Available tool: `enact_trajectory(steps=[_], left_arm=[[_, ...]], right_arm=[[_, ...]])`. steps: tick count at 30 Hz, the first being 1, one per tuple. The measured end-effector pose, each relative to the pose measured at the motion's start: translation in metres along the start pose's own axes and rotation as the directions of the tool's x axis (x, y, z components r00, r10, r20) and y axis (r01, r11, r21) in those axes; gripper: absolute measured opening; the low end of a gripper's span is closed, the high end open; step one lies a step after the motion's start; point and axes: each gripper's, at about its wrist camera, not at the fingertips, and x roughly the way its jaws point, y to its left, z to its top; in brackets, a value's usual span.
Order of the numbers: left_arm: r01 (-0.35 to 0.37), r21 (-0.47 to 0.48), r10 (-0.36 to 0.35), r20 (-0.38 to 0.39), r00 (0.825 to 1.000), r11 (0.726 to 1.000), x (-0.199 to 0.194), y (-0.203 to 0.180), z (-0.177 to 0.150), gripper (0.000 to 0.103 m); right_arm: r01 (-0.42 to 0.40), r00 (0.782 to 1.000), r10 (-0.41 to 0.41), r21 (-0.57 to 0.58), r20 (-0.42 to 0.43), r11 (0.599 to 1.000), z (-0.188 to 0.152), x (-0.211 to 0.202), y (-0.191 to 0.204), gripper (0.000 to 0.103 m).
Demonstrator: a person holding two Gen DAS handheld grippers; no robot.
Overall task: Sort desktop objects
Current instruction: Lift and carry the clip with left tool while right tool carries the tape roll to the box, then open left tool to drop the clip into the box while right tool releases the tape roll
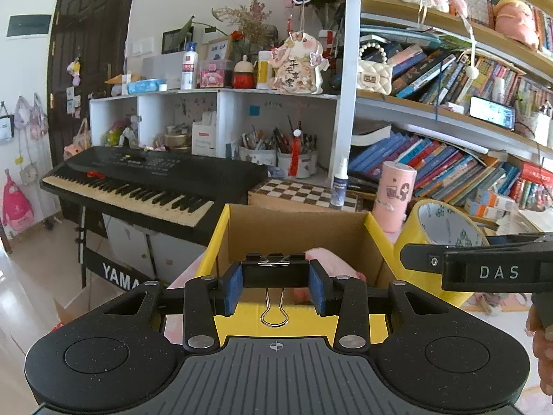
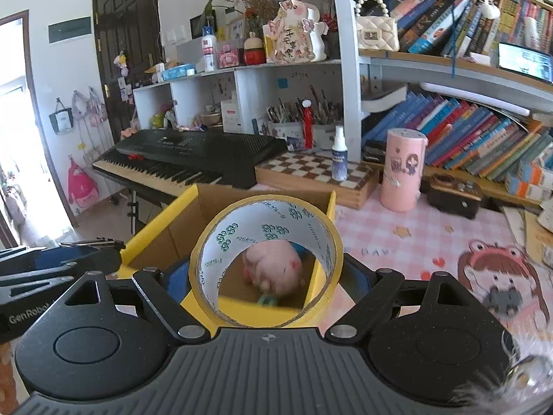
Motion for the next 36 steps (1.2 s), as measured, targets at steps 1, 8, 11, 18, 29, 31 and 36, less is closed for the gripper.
enact_trajectory(steps=[1, 8, 11, 18, 29, 31, 36], left_arm=[[-0.005, 0.0, 0.005, -0.002, 1.0, 1.0, 0.006, -0.002, 0.002, 0.038], [-0.041, 0.016, 0.042, -0.051, 0.998, 0.999, 0.048, -0.016, 0.006, 0.038], [-0.046, 0.016, 0.047, -0.081, 0.996, 0.999, 0.063, -0.021, 0.005, 0.038], [-0.045, 0.009, 0.046, -0.171, 0.984, 0.999, 0.094, -0.027, -0.004, 0.038], [-0.04, 0.037, 0.049, -0.266, 0.963, 0.998, 0.117, -0.037, -0.011, 0.038], [-0.039, 0.052, 0.052, -0.279, 0.959, 0.998, 0.122, -0.038, -0.012, 0.038], [-0.024, 0.068, 0.044, -0.31, 0.95, 0.997, 0.132, -0.041, -0.013, 0.038]], right_arm=[[-0.008, 1.0, 0.008, -0.003, 0.001, 1.0, 0.004, 0.005, -0.002, 0.084], [-0.062, 0.998, 0.062, -0.024, 0.007, 0.998, 0.024, 0.035, -0.014, 0.084], [-0.083, 0.997, 0.083, -0.03, -0.001, 0.996, 0.031, 0.046, -0.019, 0.084], [-0.126, 0.992, 0.125, -0.028, -0.034, 0.992, 0.037, 0.069, -0.029, 0.084], [-0.186, 0.979, 0.182, -0.048, -0.09, 0.981, 0.043, 0.105, -0.036, 0.084], [-0.197, 0.976, 0.191, -0.05, -0.102, 0.979, 0.043, 0.112, -0.036, 0.084], [-0.217, 0.968, 0.207, -0.055, -0.138, 0.975, 0.045, 0.129, -0.036, 0.084]])
